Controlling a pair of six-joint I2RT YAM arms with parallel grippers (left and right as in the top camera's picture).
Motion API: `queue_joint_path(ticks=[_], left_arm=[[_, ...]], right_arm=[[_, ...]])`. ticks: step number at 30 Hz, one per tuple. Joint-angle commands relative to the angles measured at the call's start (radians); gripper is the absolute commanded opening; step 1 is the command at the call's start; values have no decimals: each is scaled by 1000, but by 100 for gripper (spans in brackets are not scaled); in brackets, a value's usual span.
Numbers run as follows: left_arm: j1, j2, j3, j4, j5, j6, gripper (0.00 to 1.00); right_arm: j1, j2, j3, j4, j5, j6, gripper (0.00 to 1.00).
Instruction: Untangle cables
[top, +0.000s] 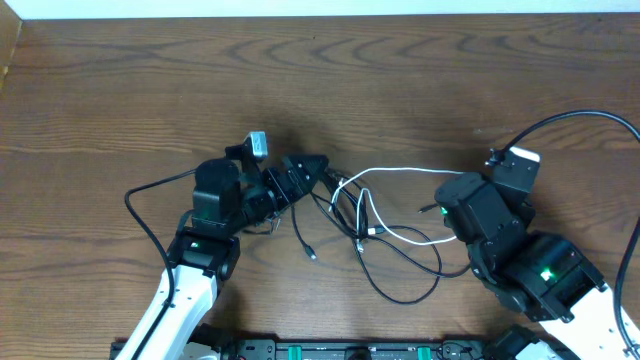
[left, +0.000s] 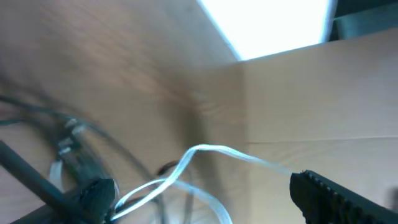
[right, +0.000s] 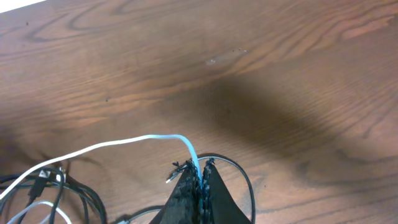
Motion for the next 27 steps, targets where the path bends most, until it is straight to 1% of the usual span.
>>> queue_joint_path(ticks=[1, 2, 4, 6, 8, 9, 12, 14, 16, 19, 25, 27], left_arm=[[3, 0, 8, 55, -50, -18, 95], [3, 0, 8, 55, -110, 45, 95], [3, 0, 8, 8, -222, 163, 95], [3, 0, 8, -98, -300, 238, 95], [3, 0, 8, -226, -307, 295, 95], [3, 0, 8, -325, -304, 316, 95], [3, 0, 8, -530, -283, 325, 96], [3, 0, 8, -619, -256, 334, 95], [3, 0, 8, -665, -230, 333, 95], [3, 0, 8, -691, -225, 333, 95], [3, 0, 8, -712, -271, 341, 95], [3, 0, 9, -704, -260, 340, 95]], right_arm=[[-5, 1, 10, -1, 8, 18, 1], [-5, 1, 10, 0, 8, 18, 1], [-5, 1, 10, 0, 8, 18, 1], [-5, 1, 10, -2, 8, 18, 1], [-5, 1, 10, -4, 8, 18, 1], [-5, 1, 10, -5, 8, 18, 1], [-5, 1, 10, -2, 8, 18, 1], [-5, 1, 10, 0, 7, 18, 1], [-5, 1, 10, 0, 8, 18, 1], [-5, 1, 10, -1, 0, 18, 1], [-5, 1, 10, -5, -30, 18, 1], [-5, 1, 10, -4, -30, 18, 1]])
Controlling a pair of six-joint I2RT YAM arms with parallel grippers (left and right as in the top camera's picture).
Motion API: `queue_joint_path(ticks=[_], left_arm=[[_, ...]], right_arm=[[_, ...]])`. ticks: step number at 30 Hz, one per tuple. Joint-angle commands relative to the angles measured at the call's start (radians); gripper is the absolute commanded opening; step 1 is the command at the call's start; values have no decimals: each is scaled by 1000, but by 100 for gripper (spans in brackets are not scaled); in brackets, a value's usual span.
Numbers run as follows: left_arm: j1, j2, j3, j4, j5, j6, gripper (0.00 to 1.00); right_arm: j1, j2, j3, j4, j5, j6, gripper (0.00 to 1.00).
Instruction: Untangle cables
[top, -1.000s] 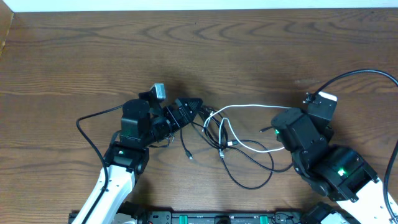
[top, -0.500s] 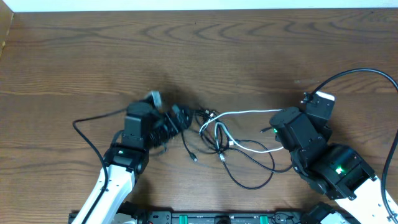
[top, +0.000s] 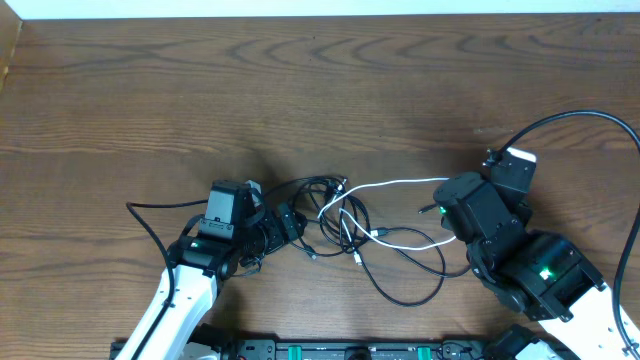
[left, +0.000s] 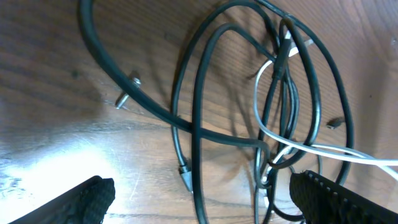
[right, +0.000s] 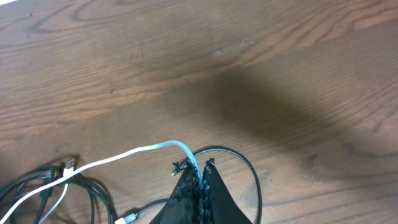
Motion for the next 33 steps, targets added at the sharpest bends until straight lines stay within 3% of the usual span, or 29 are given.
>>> queue_joint_path(ticks=[1, 7, 12, 20, 23, 27, 33], left_arm=[[2, -1, 12, 4, 8, 23, 95], [5, -4, 57, 27, 69, 49, 95], [23, -16, 66, 133, 270, 29, 95], [24, -22, 66, 184, 277, 20, 95], [24, -22, 66, 208, 274, 115, 95], [23, -21, 66, 67, 136, 200, 95], [23, -21, 66, -217, -63, 171, 95]], right_arm=[[-5, -1, 10, -2, 7, 11, 1], [-5, -1, 10, -10, -1, 11, 1], [-5, -1, 10, -21, -1, 11, 1], [-5, -1, 10, -20, -9, 11, 1], [-5, -1, 10, -21, -9, 11, 1], [-5, -1, 10, -21, -20, 11, 1], [-5, -1, 10, -10, -35, 11, 1]])
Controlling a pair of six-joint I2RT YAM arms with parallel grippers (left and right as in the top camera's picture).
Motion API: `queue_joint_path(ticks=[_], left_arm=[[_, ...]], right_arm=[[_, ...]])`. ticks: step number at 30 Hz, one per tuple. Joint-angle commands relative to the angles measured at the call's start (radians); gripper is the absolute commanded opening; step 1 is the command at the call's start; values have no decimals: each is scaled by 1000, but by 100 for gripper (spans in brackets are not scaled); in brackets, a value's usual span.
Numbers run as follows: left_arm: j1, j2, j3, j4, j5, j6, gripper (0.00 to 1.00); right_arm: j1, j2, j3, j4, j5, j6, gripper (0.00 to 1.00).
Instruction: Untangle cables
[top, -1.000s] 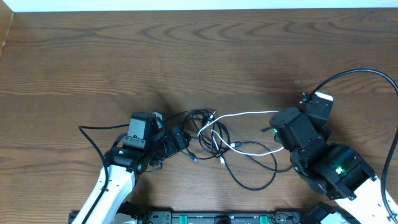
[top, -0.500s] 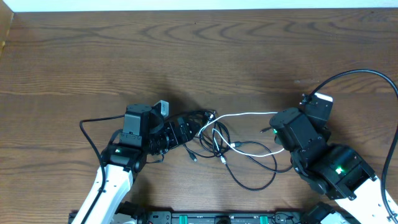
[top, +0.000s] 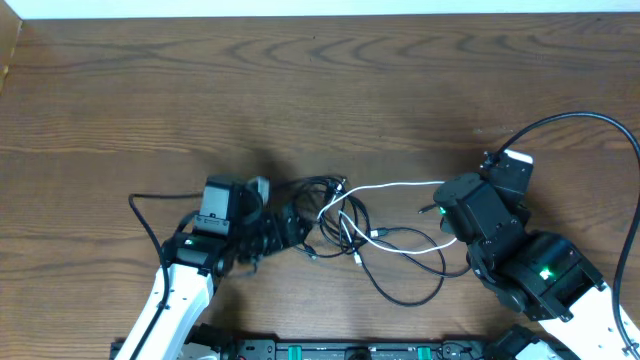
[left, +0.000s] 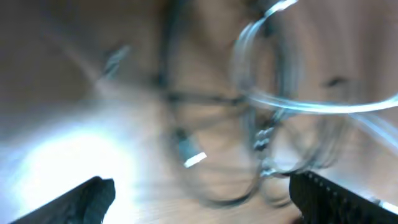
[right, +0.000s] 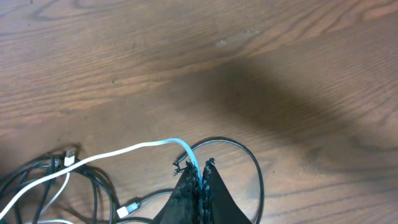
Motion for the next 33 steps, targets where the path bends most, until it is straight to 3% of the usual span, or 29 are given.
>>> queue_joint_path(ticks=[1, 9, 20, 26, 33], left_arm=[[4, -7, 13, -76, -142, 3, 95], [4, -25, 28, -122, -141, -24, 94], [-18, -189, 121, -114, -195, 56, 93], [-92, -188, 229, -129, -280, 141, 93], [-192, -65, 423, -239, -436, 301, 95]], right_arm=[[-5, -1, 10, 9, 4, 11, 1], [-5, -1, 10, 16, 4, 11, 1], [-5, 2, 9, 20, -7, 11, 1], [-5, 13, 8, 24, -13, 12, 2], [-5, 32, 8, 29, -26, 11, 1]])
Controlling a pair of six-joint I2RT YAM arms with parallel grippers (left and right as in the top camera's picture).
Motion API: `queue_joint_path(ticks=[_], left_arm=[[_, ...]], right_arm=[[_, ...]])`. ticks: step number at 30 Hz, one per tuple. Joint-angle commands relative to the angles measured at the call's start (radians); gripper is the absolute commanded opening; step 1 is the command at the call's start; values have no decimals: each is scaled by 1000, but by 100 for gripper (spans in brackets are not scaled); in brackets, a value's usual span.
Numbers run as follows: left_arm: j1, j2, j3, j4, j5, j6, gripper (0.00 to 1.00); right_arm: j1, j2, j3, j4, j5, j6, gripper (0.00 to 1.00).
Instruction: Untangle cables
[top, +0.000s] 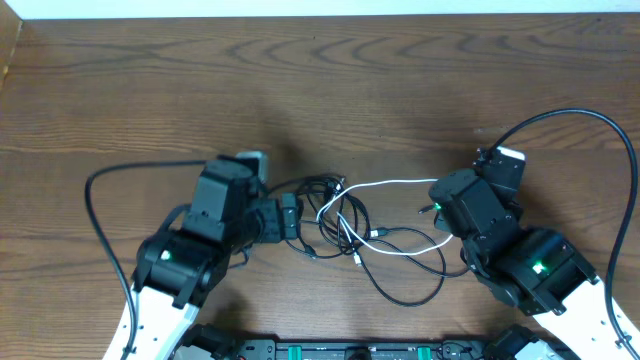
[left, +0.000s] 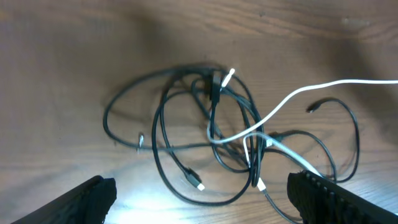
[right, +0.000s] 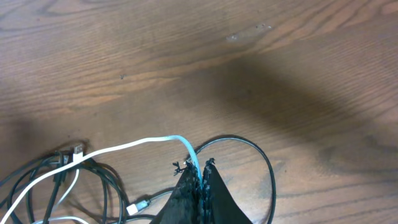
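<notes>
A tangle of black cables (top: 352, 232) and one white cable (top: 395, 185) lies at the table's middle; the left wrist view shows the whole knot (left: 214, 127) from above. My left gripper (left: 200, 186) hangs over the knot's left side, jaws wide open and holding nothing; in the overhead view my left gripper (top: 287, 216) sits just left of the black loops. My right gripper (right: 198, 171) is shut on the white cable (right: 124, 149), which runs left from it into the knot. Overhead, my right gripper (top: 437, 197) is at the tangle's right edge.
A long black loop (top: 405, 285) trails toward the front edge. Each arm's own black lead arcs outward, the left lead (top: 100, 220) and the right lead (top: 560, 120). Bare wooden table (top: 330, 80) stretches behind the cables.
My left gripper has risen from close over the cables, so its view takes in the whole knot sharply. It remains open. The right gripper keeps its hold on the white cable.
At first my left gripper was tilted at the knot's upper left, with the cables spread out. Then it sat low and open over the black loops, which lay bunched further left. It stayed close, and now is higher. The right gripper held the white cable throughout.
</notes>
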Motion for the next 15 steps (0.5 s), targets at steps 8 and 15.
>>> queue_joint_path(ticks=[8, 15], left_arm=[[-45, 179, 69, 32, -190, 141, 96], [-61, 351, 69, 77, -137, 167, 95]], right_arm=[[-5, 11, 8, -5, -10, 11, 1], [-5, 11, 8, -9, -9, 11, 4]])
